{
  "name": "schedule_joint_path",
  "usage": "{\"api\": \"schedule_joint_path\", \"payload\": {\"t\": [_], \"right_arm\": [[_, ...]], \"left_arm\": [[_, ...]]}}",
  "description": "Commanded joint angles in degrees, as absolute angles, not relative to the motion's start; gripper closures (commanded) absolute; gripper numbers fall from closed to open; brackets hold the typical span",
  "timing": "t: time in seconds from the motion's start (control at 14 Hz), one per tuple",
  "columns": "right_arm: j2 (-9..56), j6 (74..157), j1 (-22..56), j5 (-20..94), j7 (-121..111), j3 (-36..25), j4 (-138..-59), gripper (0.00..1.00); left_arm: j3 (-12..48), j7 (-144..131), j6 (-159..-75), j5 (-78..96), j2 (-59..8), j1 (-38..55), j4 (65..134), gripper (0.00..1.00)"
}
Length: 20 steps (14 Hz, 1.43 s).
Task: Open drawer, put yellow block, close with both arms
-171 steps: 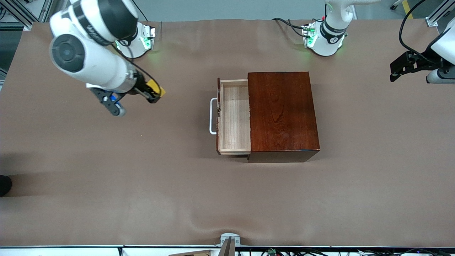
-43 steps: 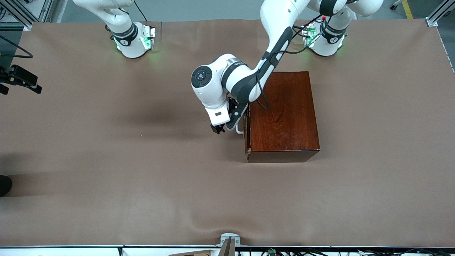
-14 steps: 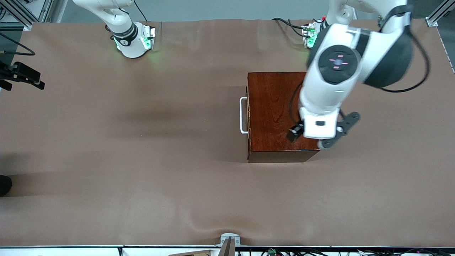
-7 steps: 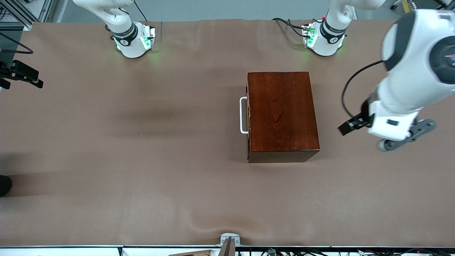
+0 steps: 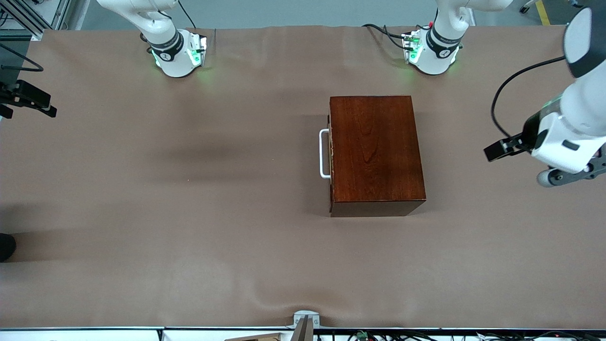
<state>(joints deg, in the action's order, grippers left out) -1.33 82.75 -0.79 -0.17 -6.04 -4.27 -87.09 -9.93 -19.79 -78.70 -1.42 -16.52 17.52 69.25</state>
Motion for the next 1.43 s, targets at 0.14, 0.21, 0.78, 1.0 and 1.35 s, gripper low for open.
{"api": "schedule_joint_path", "payload": {"t": [0.14,0.21,0.78,1.0,1.35], "right_arm": [[-2.20,81.91,-2.37,-0.97,-6.33,-3.25,-87.01,0.00],[-2.20,81.91,-2.29,-0.97,-6.33,-3.25,-87.01,0.00],[-2.20,82.00,-2.29,-0.97,-6.33,-3.25,-87.01,0.00],[-2.20,82.00,-2.29,-0.97,-6.33,-3.25,-87.01,0.00],[-2.20,82.00,-2.29,-0.97,-6.33,-3.25,-87.01,0.00]], "left_arm": [[-9.14,-9.42,-79.36,-1.93,-9.59,15.38,76.19,0.00],[-9.05,-8.71,-79.97,-1.93,-7.75,14.86,78.38,0.00],[3.32,-5.54,-86.04,-2.11,0.88,2.65,89.91,0.00],[5.80,-5.45,-86.04,-2.11,1.75,0.53,90.26,0.00],[5.36,-5.27,-85.17,-2.02,2.37,0.44,89.57,0.00]]}}
